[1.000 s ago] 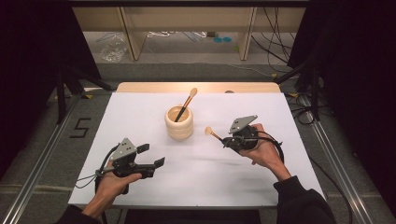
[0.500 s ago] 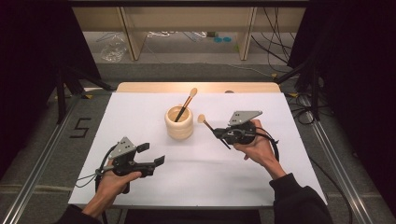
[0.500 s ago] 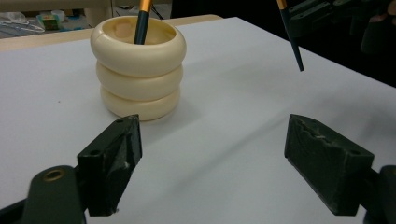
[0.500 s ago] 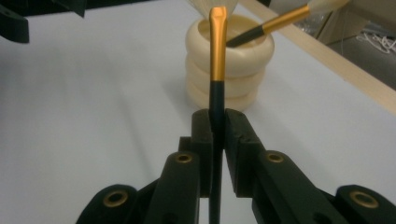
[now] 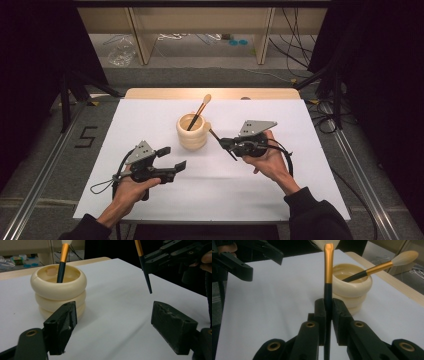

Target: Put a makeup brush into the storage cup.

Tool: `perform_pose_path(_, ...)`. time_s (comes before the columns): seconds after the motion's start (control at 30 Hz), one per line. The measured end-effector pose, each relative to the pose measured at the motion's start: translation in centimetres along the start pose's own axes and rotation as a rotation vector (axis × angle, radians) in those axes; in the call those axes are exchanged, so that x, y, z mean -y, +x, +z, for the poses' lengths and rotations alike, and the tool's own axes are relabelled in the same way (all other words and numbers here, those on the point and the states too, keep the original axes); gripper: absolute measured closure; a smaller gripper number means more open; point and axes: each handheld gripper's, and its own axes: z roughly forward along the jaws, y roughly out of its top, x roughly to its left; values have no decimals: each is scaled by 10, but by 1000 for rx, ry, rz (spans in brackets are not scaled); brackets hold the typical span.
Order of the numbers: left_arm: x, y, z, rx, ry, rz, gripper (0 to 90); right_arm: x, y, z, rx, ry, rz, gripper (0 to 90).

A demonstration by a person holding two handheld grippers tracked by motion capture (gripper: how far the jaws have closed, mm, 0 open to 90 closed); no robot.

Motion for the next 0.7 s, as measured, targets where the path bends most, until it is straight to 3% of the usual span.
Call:
perform_pose_path(0.2,-5,-3,9,20,-8,1,221,-1,4,2,-17,0,-4,833)
perform_pose_path(0.37,-9,-4,12,25,-14,22,230,-1,8,3,-26,4,-8,833)
perform_pose_path(0.47,-10,-5,13,28,-17,12,241,-2,11,5,-39,4,-15,833)
perform_pose_path(0.5,-12,-5,14,34,-20,29,248,-2,13,6,-41,0,-17,833)
perform_pose_path(0.53,-12,-6,14,27,-21,14,252,-2,14,7,-47,1,-21,833)
perform_pose_path(0.7,-17,-6,14,33,-27,28,282,-1,19,11,-64,6,-21,833)
